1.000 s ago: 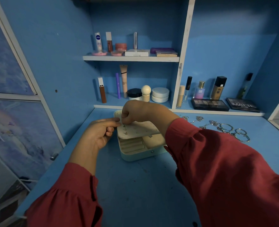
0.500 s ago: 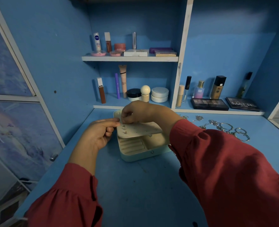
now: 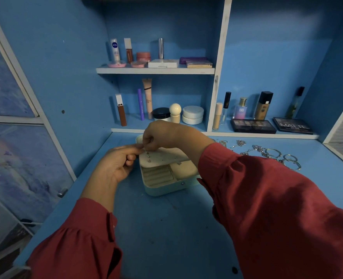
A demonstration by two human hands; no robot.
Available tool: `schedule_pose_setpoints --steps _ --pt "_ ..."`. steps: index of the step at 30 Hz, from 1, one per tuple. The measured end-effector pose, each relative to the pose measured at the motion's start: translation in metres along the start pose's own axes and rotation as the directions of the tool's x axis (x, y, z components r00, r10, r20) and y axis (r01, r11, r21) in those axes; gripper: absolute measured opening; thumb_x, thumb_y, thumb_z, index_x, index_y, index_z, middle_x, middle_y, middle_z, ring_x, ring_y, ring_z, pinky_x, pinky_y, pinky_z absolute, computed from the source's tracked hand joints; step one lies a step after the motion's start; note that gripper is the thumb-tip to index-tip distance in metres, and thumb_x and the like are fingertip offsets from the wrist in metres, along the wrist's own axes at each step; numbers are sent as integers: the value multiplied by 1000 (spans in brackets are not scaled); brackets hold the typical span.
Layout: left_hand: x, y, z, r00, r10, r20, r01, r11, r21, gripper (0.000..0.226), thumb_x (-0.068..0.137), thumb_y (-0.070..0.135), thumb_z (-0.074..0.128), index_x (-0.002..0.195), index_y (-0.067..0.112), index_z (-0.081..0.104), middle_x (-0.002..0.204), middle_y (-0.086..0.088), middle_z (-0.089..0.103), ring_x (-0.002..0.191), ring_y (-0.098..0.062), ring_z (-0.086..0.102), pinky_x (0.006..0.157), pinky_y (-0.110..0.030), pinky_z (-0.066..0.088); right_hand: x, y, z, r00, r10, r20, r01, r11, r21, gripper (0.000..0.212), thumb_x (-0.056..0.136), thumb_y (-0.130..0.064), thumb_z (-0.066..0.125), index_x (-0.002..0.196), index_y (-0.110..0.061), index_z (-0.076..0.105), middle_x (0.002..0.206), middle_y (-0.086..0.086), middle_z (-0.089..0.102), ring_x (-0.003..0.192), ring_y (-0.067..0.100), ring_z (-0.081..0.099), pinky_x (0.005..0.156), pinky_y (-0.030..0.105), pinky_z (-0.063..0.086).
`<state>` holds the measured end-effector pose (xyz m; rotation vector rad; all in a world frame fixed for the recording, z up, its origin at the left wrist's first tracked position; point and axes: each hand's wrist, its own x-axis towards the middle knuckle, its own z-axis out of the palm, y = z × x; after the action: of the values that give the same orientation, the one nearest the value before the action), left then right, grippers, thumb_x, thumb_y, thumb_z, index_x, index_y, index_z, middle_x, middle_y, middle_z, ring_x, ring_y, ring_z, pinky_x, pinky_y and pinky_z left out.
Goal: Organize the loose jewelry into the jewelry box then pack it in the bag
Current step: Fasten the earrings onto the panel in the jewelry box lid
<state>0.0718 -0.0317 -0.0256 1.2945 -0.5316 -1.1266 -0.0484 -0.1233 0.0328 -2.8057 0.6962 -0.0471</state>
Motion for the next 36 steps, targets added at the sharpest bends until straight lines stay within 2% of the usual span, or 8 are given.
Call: schedule_pose_setpoints --steps 4,7,13,15,18,24,30,36 --pt "0 1 0 1000 -18 6 18 999 -26 9 82 -6 62 88 -1 67 59 1 61 34 -1 40 34 -9 29 -18 19 7 993 67 -99 -38 962 270 13 90 -19 63 98 -17 72 93 -9 67 86 6 58 74 17 42" --pt "1 1 1 999 -34 24 35 999 -34 6 83 -2 63 87 -2 66 63 -2 63 37 -1 42 34 -10 30 -36 36 3 984 135 -113 -89 936 341 15 92 -17 60 101 -15 72 95 -4 71 87 9 63 79 18 47" --pt "1 0 1 999 -25 25 26 999 -44 12 87 -4 53 85 -3 65 69 -8 61 39 -3 42 34 -12 31 -70 70 3 865 421 -274 -207 796 569 20 100 -21 44 105 -18 64 92 1 68 84 17 61 76 34 52" --pt "0 0 1 999 -24 39 25 999 -29 9 86 -3 57 88 -4 65 73 -15 67 40 -4 44 35 -12 34 -84 78 4 824 490 -283 -228 745 627 23 101 -21 44 106 -13 64 93 5 68 83 17 61 68 29 50" --pt "-1 1 -1 997 -14 70 13 1000 20 19 82 -8 57 98 -7 66 74 -14 72 44 -3 50 39 -11 40 -104 84 7 806 529 -265 -280 736 617 23 98 -15 46 98 -8 68 78 4 69 67 12 59 59 22 47" --pt "-2 -3 0 998 39 52 -42 997 64 10 83 -4 63 92 -4 67 68 -8 71 45 -1 53 42 -10 43 -128 76 18 852 506 -133 -377 771 513 20 84 -29 69 77 -12 76 70 7 70 60 13 53 57 27 43" --pt "2 -6 3 996 86 1 -86 993 81 8 86 7 67 85 -1 66 59 -2 64 42 -2 46 40 -11 39 -130 67 17 820 557 -132 -435 757 489 6 74 -21 80 78 -19 77 71 4 72 60 11 58 51 17 43" --pt "3 -9 7 991 126 -36 -123 988 94 12 87 7 66 77 1 64 53 -1 62 38 -3 43 37 -12 36 -130 67 17 813 573 -105 -446 728 521 9 71 -18 81 80 -17 77 73 5 73 61 11 60 57 20 47"
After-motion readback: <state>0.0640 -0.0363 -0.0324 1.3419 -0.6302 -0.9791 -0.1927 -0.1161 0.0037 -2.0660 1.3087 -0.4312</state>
